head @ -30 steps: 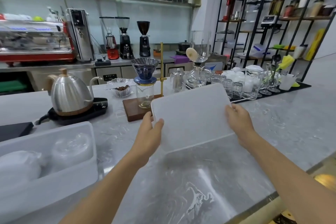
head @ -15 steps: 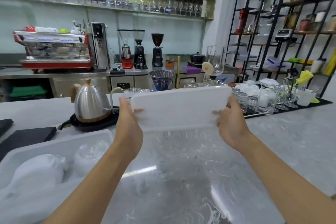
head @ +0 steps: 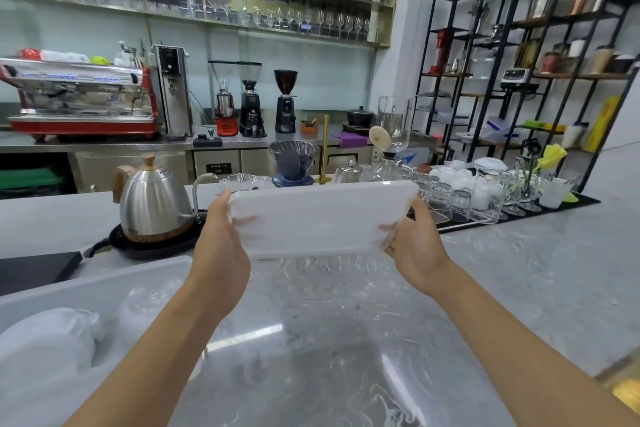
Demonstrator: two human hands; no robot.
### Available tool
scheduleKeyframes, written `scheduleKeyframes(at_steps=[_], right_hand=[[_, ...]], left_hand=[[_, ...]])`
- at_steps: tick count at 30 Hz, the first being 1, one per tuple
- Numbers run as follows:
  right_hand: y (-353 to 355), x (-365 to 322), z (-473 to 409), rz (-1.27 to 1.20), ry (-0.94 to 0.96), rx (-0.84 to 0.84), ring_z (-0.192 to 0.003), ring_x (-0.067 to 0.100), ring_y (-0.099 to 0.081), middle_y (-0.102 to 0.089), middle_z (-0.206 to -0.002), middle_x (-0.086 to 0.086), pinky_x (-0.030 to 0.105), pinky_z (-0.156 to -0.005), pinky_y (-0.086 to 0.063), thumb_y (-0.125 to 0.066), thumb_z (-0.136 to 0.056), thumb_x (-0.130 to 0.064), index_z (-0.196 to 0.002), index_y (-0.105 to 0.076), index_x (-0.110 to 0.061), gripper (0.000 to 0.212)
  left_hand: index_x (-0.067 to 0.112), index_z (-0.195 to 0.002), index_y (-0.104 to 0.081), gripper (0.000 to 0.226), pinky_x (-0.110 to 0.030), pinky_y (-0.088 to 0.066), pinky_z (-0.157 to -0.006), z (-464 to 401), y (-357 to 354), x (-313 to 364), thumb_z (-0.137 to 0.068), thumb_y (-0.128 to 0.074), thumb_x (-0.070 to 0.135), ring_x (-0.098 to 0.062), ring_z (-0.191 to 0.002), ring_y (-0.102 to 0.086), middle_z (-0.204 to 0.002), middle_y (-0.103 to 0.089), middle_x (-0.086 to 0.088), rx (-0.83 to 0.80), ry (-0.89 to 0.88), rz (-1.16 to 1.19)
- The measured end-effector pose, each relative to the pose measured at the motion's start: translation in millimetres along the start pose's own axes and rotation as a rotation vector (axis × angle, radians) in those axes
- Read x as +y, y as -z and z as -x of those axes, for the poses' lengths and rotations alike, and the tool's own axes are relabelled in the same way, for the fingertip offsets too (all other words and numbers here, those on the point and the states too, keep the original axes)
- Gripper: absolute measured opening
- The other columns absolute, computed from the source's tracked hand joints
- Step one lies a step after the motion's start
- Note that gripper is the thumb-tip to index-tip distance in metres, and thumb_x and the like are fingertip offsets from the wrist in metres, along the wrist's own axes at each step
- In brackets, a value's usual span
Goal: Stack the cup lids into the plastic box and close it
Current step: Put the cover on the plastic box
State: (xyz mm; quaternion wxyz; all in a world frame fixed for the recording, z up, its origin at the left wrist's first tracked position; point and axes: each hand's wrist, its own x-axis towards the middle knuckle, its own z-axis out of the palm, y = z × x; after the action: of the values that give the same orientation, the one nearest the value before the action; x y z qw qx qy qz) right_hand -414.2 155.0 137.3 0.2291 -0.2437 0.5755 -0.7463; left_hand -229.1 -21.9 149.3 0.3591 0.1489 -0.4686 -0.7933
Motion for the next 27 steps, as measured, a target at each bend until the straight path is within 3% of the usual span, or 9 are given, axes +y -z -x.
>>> scheduleKeyframes(at_steps=[3, 7, 10, 12, 15, 18, 20, 23, 27], right_hand=[[1.7, -0.2, -0.6, 0.015, -0.022, -0.012, -0.135, 0.034, -0.048, -0.063, -0.137, 0.011, 0.05, -0.117, -0.03, -0.016, -0.101, -0.057, -0.14, -0.054, -0.017, 0.068], [4.8, -0.7, 0.1, 0.003, -0.067, -0.08, -0.127, 0.022, -0.057, -0.066, -0.133, 0.005, 0.038, -0.111, -0.037, -0.013, -0.101, -0.06, -0.139, -0.056, -0.018, 0.072], [5.3, -3.1, 1.2, -0.054, -0.085, -0.118, -0.119, 0.018, -0.054, -0.065, -0.134, 0.006, 0.032, -0.102, -0.034, -0.023, -0.101, -0.048, -0.139, -0.055, -0.013, 0.06], [6.6, -6.7, 2.3, -0.137, -0.099, -0.143, -0.114, 0.018, -0.053, -0.062, -0.134, 0.012, 0.032, -0.099, -0.031, -0.036, -0.097, -0.036, -0.136, -0.053, -0.009, 0.051], [7.5, -10.9, 2.5, -0.355, -0.171, -0.238, -0.11, 0.017, -0.054, -0.061, -0.11, 0.002, 0.034, -0.11, -0.029, -0.048, -0.089, -0.031, -0.107, -0.057, -0.014, 0.027], [6.4, -14.9, 2.7, -0.469, -0.166, -0.308, -0.105, 0.023, -0.055, -0.059, -0.104, 0.008, 0.037, -0.115, -0.029, -0.044, -0.089, -0.014, -0.093, -0.055, -0.009, 0.012], [6.6, -16.3, 2.7, -0.463, -0.155, -0.278, -0.104, 0.027, -0.058, -0.062, -0.111, 0.015, 0.036, -0.11, -0.038, -0.046, -0.087, -0.008, -0.11, -0.057, -0.002, 0.026], [5.7, -18.0, 1.8, -0.341, -0.137, -0.261, -0.098, 0.025, -0.065, -0.065, -0.116, 0.015, 0.032, -0.084, -0.057, -0.042, -0.093, -0.002, -0.13, -0.053, -0.002, 0.039], [4.8, -19.0, 0.4, -0.099, -0.116, -0.242, -0.107, 0.027, -0.07, -0.069, -0.126, 0.01, 0.034, -0.078, -0.06, -0.038, -0.101, 0.002, -0.131, -0.057, -0.018, 0.041]], left_hand=[[0.028, -0.089, -0.065, 0.03, -0.011, -0.051, -0.047, 1.8, 0.4, 0.1, -0.107, -0.044, 0.039, 0.002, -0.055, -0.069, -0.062, -0.072, 0.015, -0.012, 0.022, 0.007], [0.027, -0.055, -0.067, 0.059, -0.009, -0.043, -0.036, 6.5, -2.4, 3.3, -0.107, -0.04, 0.029, 0.003, -0.04, -0.06, -0.045, -0.061, 0.015, -0.056, 0.022, 0.013], [0.024, -0.062, -0.068, 0.059, -0.01, -0.044, -0.039, 3.6, 5.4, 2.2, -0.105, -0.03, 0.011, 0.001, -0.046, -0.061, -0.053, -0.065, 0.016, -0.042, -0.007, -0.031], [0.017, -0.094, -0.069, 0.047, -0.014, -0.048, -0.057, 3.2, 9.2, 4.3, -0.104, -0.027, -0.001, -0.002, -0.075, -0.066, -0.092, -0.075, 0.011, 0.007, -0.017, -0.036], [0.005, -0.138, -0.057, 0.045, -0.016, -0.044, -0.101, 2.1, 19.2, 6.6, -0.102, -0.031, 0.006, 0.004, -0.118, -0.059, -0.14, -0.061, -0.004, -0.053, -0.009, 0.101], [0.001, -0.145, -0.047, 0.055, -0.037, -0.027, -0.124, 0.0, 24.2, 11.0, -0.093, -0.029, 0.003, -0.023, -0.146, -0.041, -0.157, -0.045, -0.012, -0.084, 0.047, 0.207], [-0.003, -0.141, -0.048, 0.061, -0.041, -0.038, -0.117, -0.8, 22.6, 13.0, -0.083, -0.033, -0.001, -0.03, -0.137, -0.051, -0.149, -0.052, -0.017, -0.107, 0.098, 0.232], [0.0, -0.131, -0.06, 0.06, -0.033, -0.054, -0.09, -3.0, 27.1, 12.1, -0.074, -0.039, -0.005, -0.027, -0.111, -0.068, -0.129, -0.068, -0.016, -0.144, 0.109, 0.126], [0.009, -0.125, -0.067, 0.054, -0.033, -0.064, -0.065, -7.9, 33.9, 12.9, -0.086, -0.04, -0.016, -0.027, -0.089, -0.078, -0.117, -0.077, -0.014, -0.096, 0.085, -0.121]])
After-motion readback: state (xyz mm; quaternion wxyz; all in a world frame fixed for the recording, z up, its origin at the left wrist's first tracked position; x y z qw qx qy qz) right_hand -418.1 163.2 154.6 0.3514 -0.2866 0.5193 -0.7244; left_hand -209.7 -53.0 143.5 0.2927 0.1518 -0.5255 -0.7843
